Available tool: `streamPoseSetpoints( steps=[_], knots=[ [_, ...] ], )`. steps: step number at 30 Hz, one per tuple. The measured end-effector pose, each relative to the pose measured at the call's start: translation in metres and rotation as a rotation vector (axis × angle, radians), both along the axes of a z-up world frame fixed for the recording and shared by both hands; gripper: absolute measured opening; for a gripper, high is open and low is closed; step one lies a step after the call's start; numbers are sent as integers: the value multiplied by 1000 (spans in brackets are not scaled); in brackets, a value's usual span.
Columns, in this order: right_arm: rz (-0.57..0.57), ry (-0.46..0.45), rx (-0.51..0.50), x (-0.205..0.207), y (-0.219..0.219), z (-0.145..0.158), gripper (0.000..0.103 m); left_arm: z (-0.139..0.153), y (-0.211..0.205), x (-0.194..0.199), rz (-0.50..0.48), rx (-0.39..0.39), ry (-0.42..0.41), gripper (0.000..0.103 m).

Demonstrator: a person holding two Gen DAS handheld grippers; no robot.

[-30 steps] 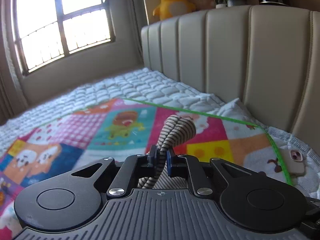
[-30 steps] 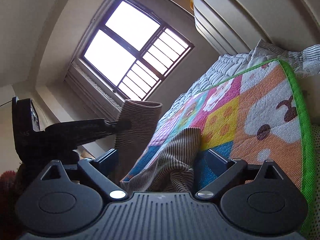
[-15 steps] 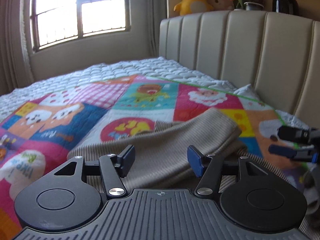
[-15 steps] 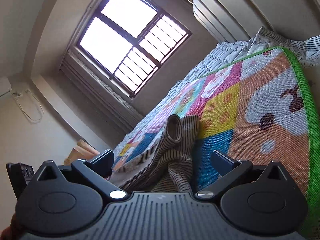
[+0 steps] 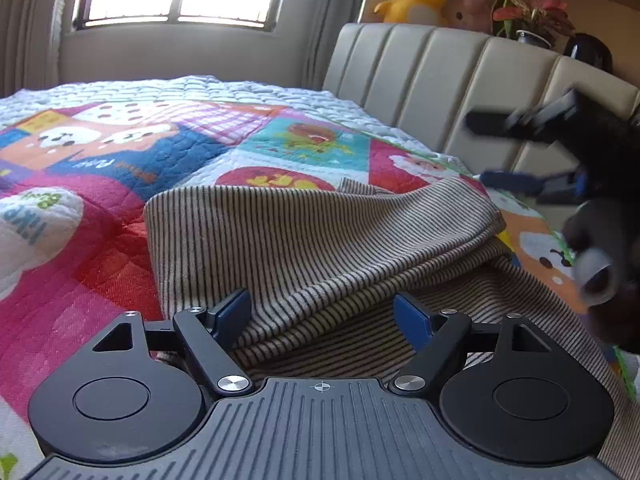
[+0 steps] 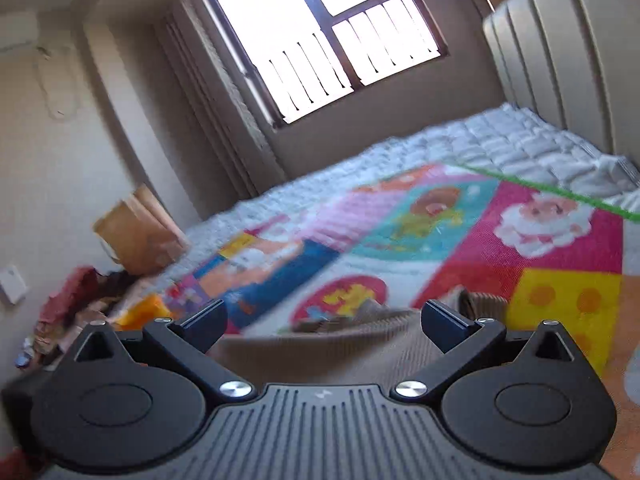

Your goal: Fold clothes

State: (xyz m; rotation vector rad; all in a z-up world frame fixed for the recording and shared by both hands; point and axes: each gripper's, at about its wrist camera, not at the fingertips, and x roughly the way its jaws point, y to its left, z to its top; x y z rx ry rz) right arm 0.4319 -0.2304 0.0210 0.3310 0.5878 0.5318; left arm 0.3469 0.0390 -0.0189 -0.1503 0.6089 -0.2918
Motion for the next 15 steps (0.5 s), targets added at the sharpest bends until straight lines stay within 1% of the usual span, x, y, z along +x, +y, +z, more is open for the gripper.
streamPoseSetpoints(
  steps=[2, 4, 7, 9, 10, 12, 13, 15],
  knots=[
    [-74, 120, -101, 15, 4, -31, 102, 0, 5, -2, -26, 2, 5, 84],
    [-103, 110, -76, 5, -9, -60, 103, -1, 8, -3, -46, 7, 10, 84],
    [-114, 137, -41, 0, -16, -55, 103, -1, 9, -2, -44, -1, 13, 84],
    [-111, 126, -100, -2, -7, -55, 103, -2, 9, -1, -40, -6, 11, 87],
    [-110, 114, -149, -2, 1, -54, 103, -2, 7, -2, -42, -1, 7, 87],
    [-102, 101, -240, -3, 14, -52, 103, -3, 4, -3, -48, 12, 0, 93],
    [-95, 103, -265, -3, 17, -52, 103, -4, 1, -3, -56, 20, -6, 95],
    [-89, 117, -260, 0, 16, -50, 103, -6, -7, -3, -70, 56, -17, 101]
  ],
)
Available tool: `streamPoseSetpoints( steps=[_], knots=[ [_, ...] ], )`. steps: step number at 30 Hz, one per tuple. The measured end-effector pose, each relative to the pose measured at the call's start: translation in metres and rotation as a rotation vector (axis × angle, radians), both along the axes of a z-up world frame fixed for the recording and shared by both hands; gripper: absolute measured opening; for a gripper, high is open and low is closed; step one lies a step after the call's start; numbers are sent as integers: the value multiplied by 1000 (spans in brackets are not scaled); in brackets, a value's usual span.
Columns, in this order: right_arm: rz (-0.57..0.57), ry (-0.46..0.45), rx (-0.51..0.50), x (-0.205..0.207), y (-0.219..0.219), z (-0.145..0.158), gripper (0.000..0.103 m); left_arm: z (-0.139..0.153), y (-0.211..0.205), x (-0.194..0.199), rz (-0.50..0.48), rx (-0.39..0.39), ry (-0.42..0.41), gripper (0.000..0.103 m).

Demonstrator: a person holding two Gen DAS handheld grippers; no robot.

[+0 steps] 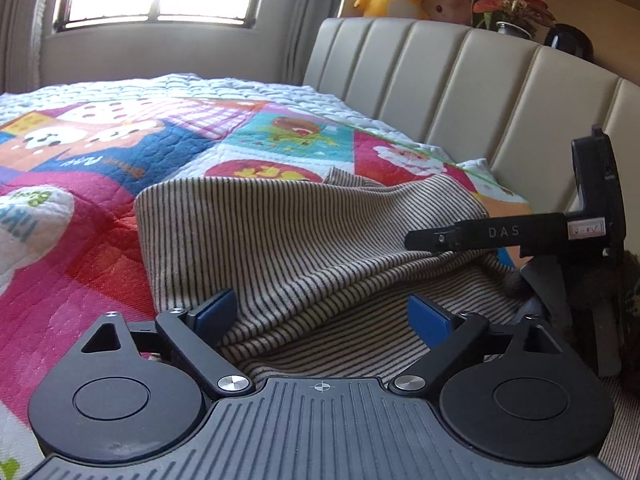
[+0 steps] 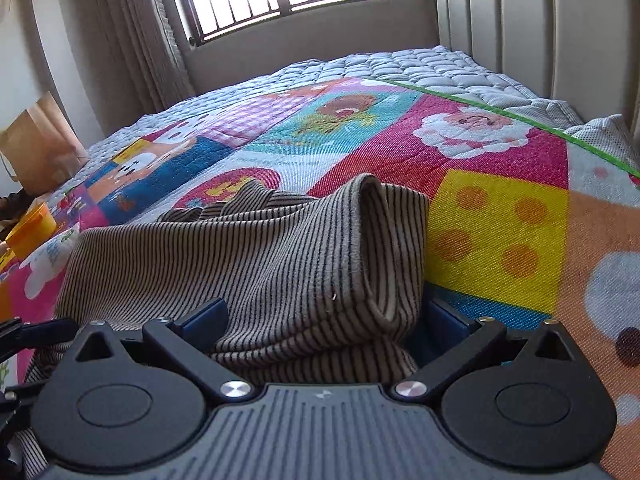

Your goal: Fold clothes

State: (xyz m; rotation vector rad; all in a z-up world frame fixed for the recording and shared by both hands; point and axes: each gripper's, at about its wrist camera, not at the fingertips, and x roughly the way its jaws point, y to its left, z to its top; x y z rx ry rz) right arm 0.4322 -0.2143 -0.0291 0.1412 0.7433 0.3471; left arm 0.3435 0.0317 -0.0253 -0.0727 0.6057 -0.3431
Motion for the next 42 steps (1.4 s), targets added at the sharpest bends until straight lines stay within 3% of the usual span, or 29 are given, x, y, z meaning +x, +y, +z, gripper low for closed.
streamPoseSetpoints(
  steps=[3, 9, 11, 17, 19, 21, 36, 38, 42],
  knots=[
    [3, 1, 11, 0, -1, 0, 103, -2, -8, 0, -3, 39, -6, 103],
    [25, 7, -11, 2, 1, 14, 103, -2, -3, 2, -2, 6, -6, 103],
    [27, -108, 1, -14, 1, 35, 103, -3, -3, 1, 0, 5, -10, 103],
    [88, -289, 40, -29, 26, 52, 101, -3, -8, 1, 3, 40, -10, 103],
    [67, -180, 88, -13, 27, 27, 98, -3, -9, 1, 2, 46, -10, 103],
    [45, -130, 84, -6, 28, 4, 97, -3, -9, 2, 1, 51, -9, 103],
    [68, -130, 86, -8, 29, 3, 102, -2, -7, 0, 0, 39, -9, 103],
    [70, -130, 80, -7, 30, 3, 102, 6, -3, -5, 14, 16, -16, 103],
    [68, -135, 79, -9, 31, 2, 102, 44, 41, -21, 142, -192, -82, 103]
  ],
)
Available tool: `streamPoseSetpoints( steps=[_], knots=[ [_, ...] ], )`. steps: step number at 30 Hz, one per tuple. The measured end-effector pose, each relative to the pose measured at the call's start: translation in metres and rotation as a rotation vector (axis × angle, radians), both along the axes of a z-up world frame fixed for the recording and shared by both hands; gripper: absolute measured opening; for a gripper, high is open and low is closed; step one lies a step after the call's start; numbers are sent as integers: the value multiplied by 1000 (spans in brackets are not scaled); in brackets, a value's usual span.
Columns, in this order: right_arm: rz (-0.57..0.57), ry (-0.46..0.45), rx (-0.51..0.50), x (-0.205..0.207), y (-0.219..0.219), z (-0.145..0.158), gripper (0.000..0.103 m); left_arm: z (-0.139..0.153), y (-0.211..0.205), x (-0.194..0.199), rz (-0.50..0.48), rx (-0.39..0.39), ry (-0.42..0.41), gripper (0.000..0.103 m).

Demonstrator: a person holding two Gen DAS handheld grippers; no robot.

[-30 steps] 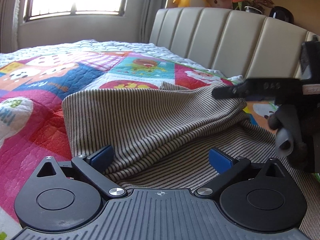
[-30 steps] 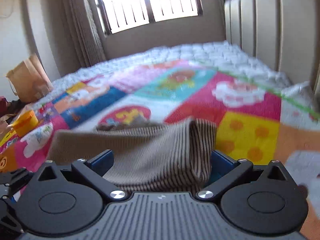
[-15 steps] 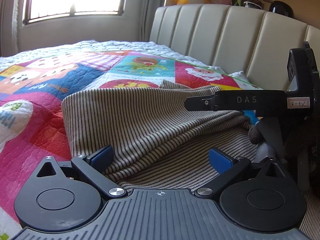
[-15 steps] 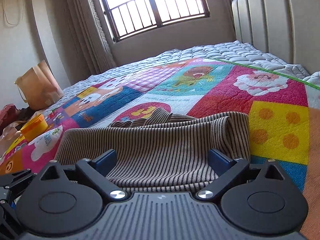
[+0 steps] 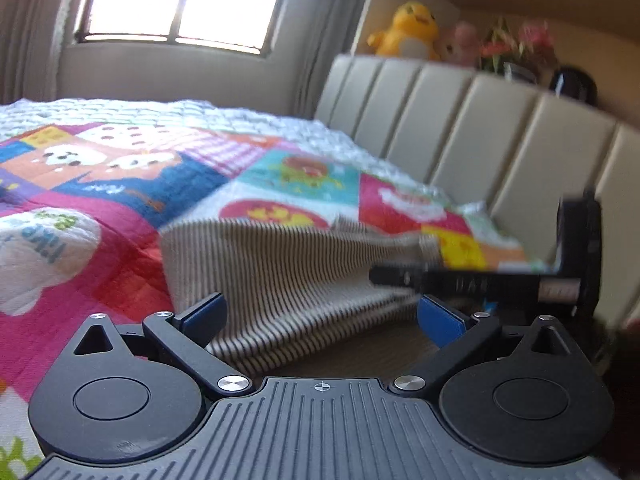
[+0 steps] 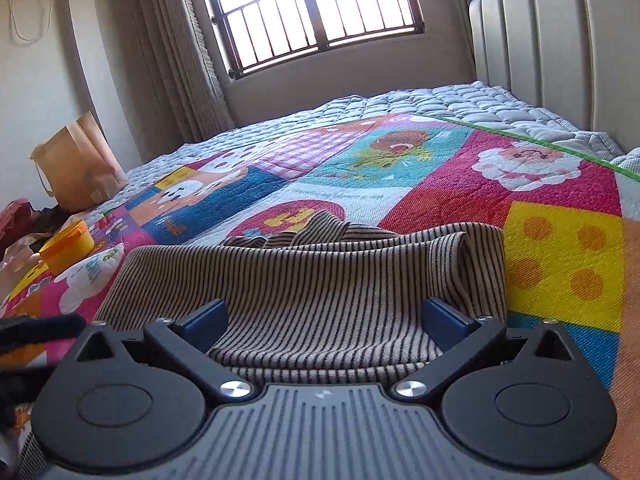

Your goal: Fold clothes

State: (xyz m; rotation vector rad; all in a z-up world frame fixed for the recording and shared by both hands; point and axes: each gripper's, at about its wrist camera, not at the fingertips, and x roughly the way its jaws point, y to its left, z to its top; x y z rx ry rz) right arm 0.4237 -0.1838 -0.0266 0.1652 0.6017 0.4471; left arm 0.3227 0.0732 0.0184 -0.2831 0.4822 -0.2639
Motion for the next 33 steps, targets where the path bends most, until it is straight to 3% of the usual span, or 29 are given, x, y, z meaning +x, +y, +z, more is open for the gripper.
streamPoseSetpoints(
  steps=[2, 4, 5, 6, 8, 10, 13, 15, 17, 20, 22, 25, 28, 29, 33],
  knots=[
    [2, 0, 12, 0, -2, 0, 102, 8, 20, 14, 58, -64, 76, 103],
    [2, 0, 21, 0, -3, 0, 102, 5, 33, 42, 54, -92, 182, 94],
    [1, 1, 24, 0, -4, 1, 102, 1, 37, 56, 54, -88, 235, 73],
    [-2, 7, 22, 1, -5, 3, 100, -4, 40, 69, 63, -80, 289, 62],
    [-4, 23, 8, 2, -12, 17, 72, -12, 46, 83, 60, -89, 347, 63],
    [19, 26, 38, 3, -34, 38, 63, -16, 52, 89, 18, -107, 354, 67],
    [-33, 86, 24, 20, -69, 55, 64, -26, 59, 97, -23, -162, 378, 76],
    [-34, 163, 9, 39, -86, 49, 66, -30, 63, 103, -42, -197, 391, 78],
    [-37, 230, 13, 58, -100, 41, 67, -32, 63, 108, -66, -215, 384, 78],
    [-3, 339, 122, 83, -102, 21, 69, -36, 57, 119, -100, -202, 375, 72],
    [16, 346, 129, 92, -88, 14, 69, -39, 52, 126, -109, -198, 364, 69],
    [48, 310, 44, 96, -58, 14, 66, -43, 44, 133, -91, -194, 345, 63],
    [79, 254, -16, 91, -36, 19, 33, -40, 37, 130, -46, -139, 312, 41],
    [81, 215, -21, 84, -35, 24, 31, -37, 39, 124, -44, -140, 300, 32],
    [153, -19, -89, 29, -39, 54, 29, -13, 50, 86, -53, -170, 227, 28]
  ],
)
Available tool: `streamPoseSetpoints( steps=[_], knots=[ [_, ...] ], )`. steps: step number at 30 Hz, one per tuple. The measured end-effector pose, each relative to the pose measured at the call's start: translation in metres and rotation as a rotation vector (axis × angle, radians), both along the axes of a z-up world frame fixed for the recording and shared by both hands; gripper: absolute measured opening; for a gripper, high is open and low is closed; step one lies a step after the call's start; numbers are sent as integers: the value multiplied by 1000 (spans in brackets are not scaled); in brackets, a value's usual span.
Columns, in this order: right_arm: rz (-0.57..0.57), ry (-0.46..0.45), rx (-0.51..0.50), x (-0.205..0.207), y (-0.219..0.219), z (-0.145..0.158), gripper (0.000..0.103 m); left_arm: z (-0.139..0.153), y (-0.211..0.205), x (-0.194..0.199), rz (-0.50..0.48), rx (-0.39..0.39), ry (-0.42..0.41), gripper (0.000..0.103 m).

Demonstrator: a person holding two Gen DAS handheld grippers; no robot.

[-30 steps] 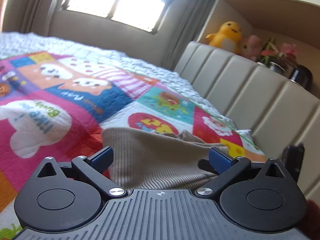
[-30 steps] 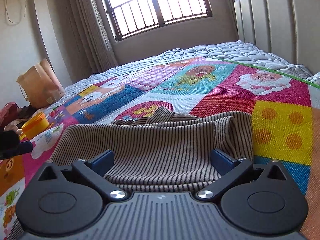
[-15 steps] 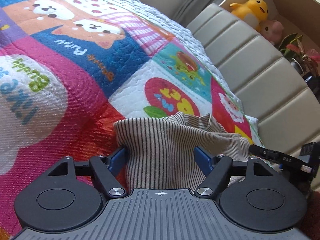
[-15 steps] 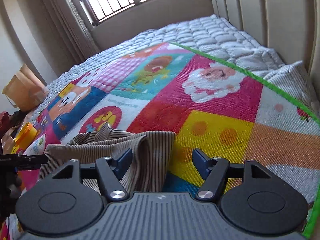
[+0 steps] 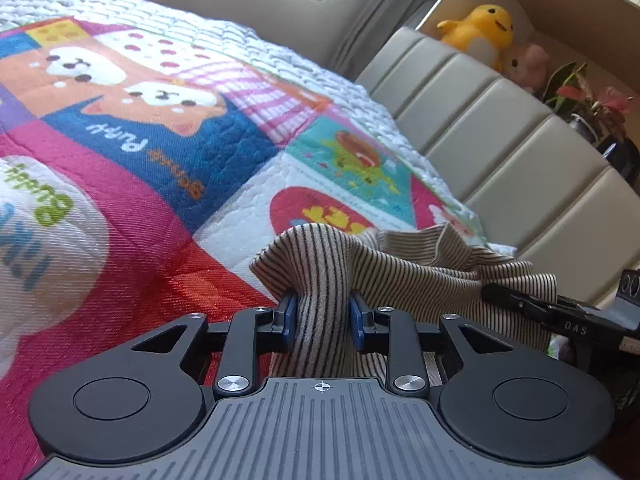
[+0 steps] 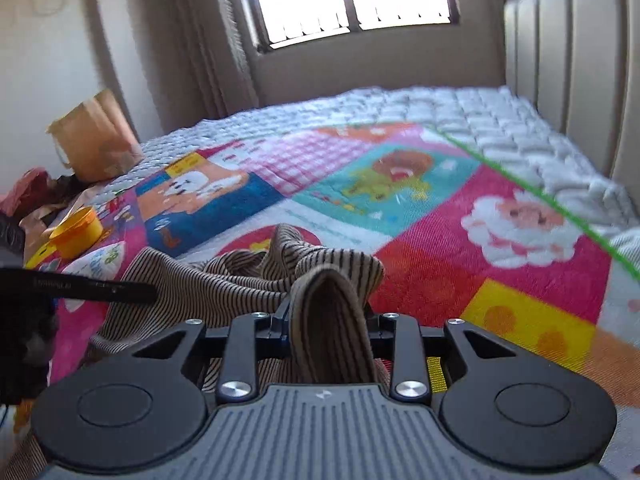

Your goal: Fold clothes

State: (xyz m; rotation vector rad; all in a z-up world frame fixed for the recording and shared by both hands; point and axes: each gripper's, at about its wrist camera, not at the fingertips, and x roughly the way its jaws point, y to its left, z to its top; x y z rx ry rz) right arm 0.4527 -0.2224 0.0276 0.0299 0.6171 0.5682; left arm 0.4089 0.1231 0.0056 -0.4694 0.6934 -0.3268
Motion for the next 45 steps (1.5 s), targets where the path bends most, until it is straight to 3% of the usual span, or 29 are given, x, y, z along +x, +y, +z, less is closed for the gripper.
streamPoseSetpoints(
  steps=[4, 8, 16, 20, 22, 24, 25, 26, 30, 36, 40, 43, 45],
  knots=[
    [54, -118, -29, -66, -11, 20, 29, 27, -1, -65, -40, 24, -94, 28],
    [90, -193, -114, -130, -15, 26, 29, 35, -13, -129, -80, 108, -127, 28],
    [93, -207, -304, -215, -23, -7, 31, 3, -4, -203, -34, 107, 11, 27],
    [60, -137, -297, -238, -40, -25, 31, -10, 9, -222, 2, 76, 60, 27],
    [41, -100, -286, -250, -49, -33, 38, -12, 13, -231, 16, 62, 70, 33],
    [13, -69, -244, -260, -63, -36, 58, -9, 15, -239, 21, 36, 64, 47],
    [-5, -49, -206, -263, -71, -35, 72, -7, 16, -242, 20, 24, 57, 51],
    [-23, -29, -168, -267, -79, -34, 76, -5, 16, -244, 20, 12, 50, 57],
    [-85, 17, 24, -268, -99, -20, 78, 6, 10, -240, 34, -44, 16, 77],
    [-143, 79, 294, -240, -98, -7, 82, 3, -16, -208, 58, -45, 37, 82],
    [-164, 91, 262, -209, -68, -17, 82, -13, -26, -189, 86, -36, 96, 81],
    [-199, 149, 233, -187, -49, -38, 81, -21, -30, -182, 83, -49, 98, 79],
    [-199, 162, 218, -182, -38, -47, 75, -20, -35, -180, 59, -45, 87, 63]
  ],
)
